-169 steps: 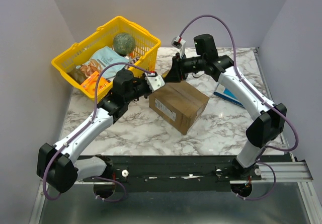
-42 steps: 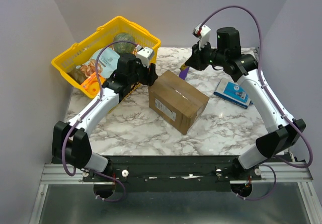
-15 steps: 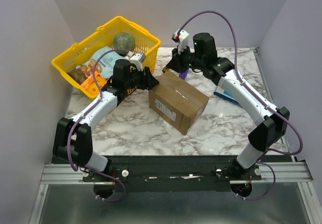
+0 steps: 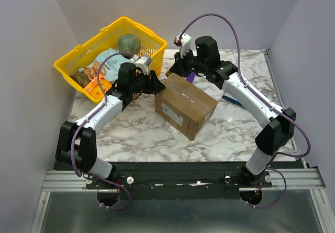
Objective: Unpack the express box
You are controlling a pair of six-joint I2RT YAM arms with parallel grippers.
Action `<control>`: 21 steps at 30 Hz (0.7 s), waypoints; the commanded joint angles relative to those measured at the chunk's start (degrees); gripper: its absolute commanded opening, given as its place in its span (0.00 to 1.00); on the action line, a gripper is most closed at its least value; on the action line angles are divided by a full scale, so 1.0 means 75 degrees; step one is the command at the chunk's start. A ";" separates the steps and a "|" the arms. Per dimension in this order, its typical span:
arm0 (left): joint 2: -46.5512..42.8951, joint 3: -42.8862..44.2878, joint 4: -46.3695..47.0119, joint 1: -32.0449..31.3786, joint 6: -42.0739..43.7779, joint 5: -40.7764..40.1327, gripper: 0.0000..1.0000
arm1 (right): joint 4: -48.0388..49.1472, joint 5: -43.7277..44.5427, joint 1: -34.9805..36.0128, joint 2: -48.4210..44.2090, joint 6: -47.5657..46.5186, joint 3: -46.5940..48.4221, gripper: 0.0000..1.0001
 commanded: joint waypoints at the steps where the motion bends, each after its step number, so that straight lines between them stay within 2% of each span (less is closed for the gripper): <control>1: 0.0126 -0.0060 0.0015 0.0014 -0.0035 -0.0017 0.55 | 0.0352 0.0208 0.0131 0.0126 -0.0059 -0.0167 0.00; 9: 0.0161 -0.0060 0.0015 0.0014 -0.0035 -0.0006 0.55 | 0.0457 0.0653 0.0249 0.0255 -0.0071 -0.0179 0.00; 21: 0.0161 -0.0106 0.0038 0.0014 -0.0047 -0.0041 0.54 | 0.0422 0.0666 0.0319 0.0279 0.0034 -0.0331 0.00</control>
